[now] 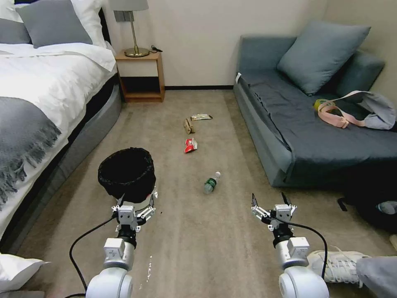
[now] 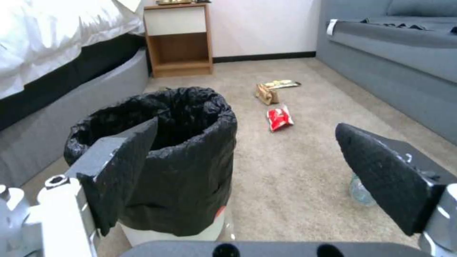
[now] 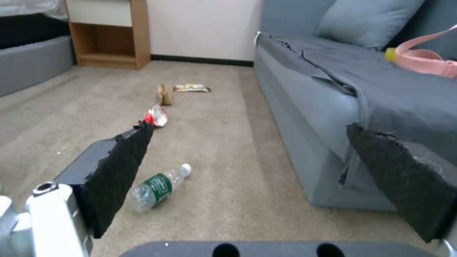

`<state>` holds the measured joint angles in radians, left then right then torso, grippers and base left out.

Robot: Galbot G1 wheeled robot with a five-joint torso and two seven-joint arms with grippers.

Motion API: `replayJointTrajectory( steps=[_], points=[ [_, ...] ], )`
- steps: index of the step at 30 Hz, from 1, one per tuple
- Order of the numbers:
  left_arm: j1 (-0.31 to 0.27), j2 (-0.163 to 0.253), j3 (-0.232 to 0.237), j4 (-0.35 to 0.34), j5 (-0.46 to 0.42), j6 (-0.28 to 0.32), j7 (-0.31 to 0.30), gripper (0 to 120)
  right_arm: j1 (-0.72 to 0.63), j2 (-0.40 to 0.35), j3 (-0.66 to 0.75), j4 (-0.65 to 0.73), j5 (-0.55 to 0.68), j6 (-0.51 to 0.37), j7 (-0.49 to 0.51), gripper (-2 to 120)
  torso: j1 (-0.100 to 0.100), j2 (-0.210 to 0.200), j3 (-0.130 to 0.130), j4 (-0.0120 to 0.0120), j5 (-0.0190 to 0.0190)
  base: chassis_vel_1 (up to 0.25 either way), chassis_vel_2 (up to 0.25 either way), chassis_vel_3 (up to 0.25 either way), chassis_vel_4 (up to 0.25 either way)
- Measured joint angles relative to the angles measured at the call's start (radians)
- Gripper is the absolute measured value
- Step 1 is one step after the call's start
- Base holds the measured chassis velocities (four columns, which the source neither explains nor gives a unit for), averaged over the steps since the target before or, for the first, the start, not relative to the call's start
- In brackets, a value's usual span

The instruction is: Pick up the trash bin, then pick up the garbage on the floor and place it into the trash bin.

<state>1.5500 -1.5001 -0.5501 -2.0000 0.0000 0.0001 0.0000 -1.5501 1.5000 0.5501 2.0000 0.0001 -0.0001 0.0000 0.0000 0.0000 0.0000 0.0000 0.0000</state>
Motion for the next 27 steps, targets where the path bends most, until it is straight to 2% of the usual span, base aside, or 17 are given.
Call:
replayJointTrajectory(
  steps=[27],
  points=[
    [0.000,0.000,0.000,0.000,0.000,0.000,0.000,100,0.000,0.000,0.000,0.000,0.000,0.000,0.000,100,0.000,0.000,0.000,0.0000,0.0000,0.000,0.000,0.000,0.000]
  ],
)
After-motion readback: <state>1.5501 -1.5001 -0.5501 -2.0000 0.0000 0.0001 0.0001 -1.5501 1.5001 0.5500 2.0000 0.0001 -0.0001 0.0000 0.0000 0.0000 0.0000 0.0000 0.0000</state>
